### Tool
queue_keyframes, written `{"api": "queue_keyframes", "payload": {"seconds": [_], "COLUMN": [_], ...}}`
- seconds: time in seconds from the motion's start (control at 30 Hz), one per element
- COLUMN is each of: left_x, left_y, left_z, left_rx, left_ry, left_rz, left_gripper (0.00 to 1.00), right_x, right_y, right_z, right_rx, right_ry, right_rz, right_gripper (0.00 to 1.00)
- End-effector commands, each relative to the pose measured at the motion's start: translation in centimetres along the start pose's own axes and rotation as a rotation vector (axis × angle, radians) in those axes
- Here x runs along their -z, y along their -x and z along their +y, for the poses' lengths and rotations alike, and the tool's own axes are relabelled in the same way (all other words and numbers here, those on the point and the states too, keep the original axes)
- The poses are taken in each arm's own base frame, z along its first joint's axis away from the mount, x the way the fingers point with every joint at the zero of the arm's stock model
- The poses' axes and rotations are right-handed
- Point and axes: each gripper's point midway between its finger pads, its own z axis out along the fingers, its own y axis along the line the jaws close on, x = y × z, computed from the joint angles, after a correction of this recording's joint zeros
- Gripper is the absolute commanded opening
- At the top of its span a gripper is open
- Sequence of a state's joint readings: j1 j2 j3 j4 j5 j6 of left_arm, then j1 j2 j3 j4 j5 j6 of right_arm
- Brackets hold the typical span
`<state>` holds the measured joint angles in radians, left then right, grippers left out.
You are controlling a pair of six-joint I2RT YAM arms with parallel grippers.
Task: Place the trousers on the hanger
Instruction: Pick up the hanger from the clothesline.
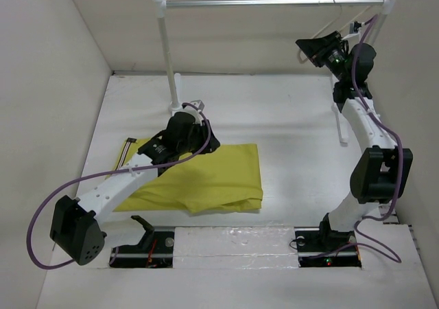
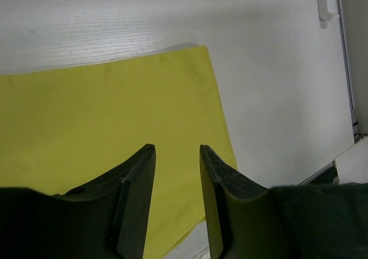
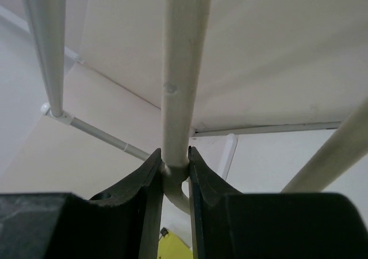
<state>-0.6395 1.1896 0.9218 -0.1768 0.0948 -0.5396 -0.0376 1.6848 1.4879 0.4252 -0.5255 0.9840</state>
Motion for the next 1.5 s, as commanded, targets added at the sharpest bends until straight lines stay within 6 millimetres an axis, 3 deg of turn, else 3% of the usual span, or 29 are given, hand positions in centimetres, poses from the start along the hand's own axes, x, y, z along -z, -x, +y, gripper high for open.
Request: {"api": "queue_keyframes", "payload": {"seconds": [0.0, 0.1, 0.33, 0.5, 0.6, 0.8, 0.97, 1.17, 1.27, 1.33, 1.37, 1.4, 1.47], "left_x": [1.1, 1.7, 4.2, 4.1, 3.8, 3.1, 2.8, 1.2, 0.3, -0.4, -0.5, -1.1, -2.2], "left_y": [2.7, 4.2, 9.4, 12.5, 13.2, 13.4, 14.2, 13.4, 13.4, 12.9, 13.2, 12.4, 13.0], "left_z": [-2.2, -3.8, -9.2, -11.6, -12.5, -13.7, -14.7, -16.2, -17.9, -20.6, -20.4, -21.2, -22.2], "left_rx": [-0.007, -0.013, -0.052, -0.083, -0.085, -0.065, -0.067, -0.080, -0.102, -0.129, -0.125, -0.138, -0.135], "left_ry": [-0.056, -0.098, -0.245, -0.284, -0.304, -0.354, -0.387, -0.449, -0.466, -0.499, -0.486, -0.494, -0.485], "left_rz": [-0.061, -0.079, -0.145, -0.176, -0.175, -0.152, -0.164, -0.129, -0.156, -0.178, -0.188, -0.185, -0.253], "left_gripper": [0.33, 0.36, 0.51, 0.52, 0.52, 0.52, 0.54, 0.55, 0.57, 0.59, 0.59, 0.61, 0.65], "right_x": [2.0, 2.9, 4.7, 5.8, 6.0, 7.2, 8.8, 10.3, 11.3, 12.5, 12.5, 13.1, 14.0], "right_y": [2.7, 2.3, -1.0, -2.5, -3.1, -3.9, -6.9, -9.1, -11.3, -14.4, -14.3, -16.0, -18.5], "right_z": [7.0, 7.6, 5.9, 3.9, 3.4, 1.7, -1.5, -3.2, -3.8, -4.6, -4.4, -4.6, -4.1], "right_rx": [0.188, 0.204, 0.233, 0.215, 0.226, 0.247, 0.219, 0.231, 0.235, 0.205, 0.209, 0.190, 0.165], "right_ry": [0.107, 0.096, 0.051, 0.034, 0.058, 0.052, 0.008, -0.020, -0.036, -0.038, -0.035, -0.034, -0.019], "right_rz": [-0.050, -0.022, 0.107, 0.164, 0.194, 0.248, 0.322, 0.390, 0.445, 0.506, 0.503, 0.532, 0.581], "right_gripper": [0.24, 0.24, 0.23, 0.22, 0.20, 0.18, 0.18, 0.18, 0.18, 0.18, 0.18, 0.17, 0.17]}}
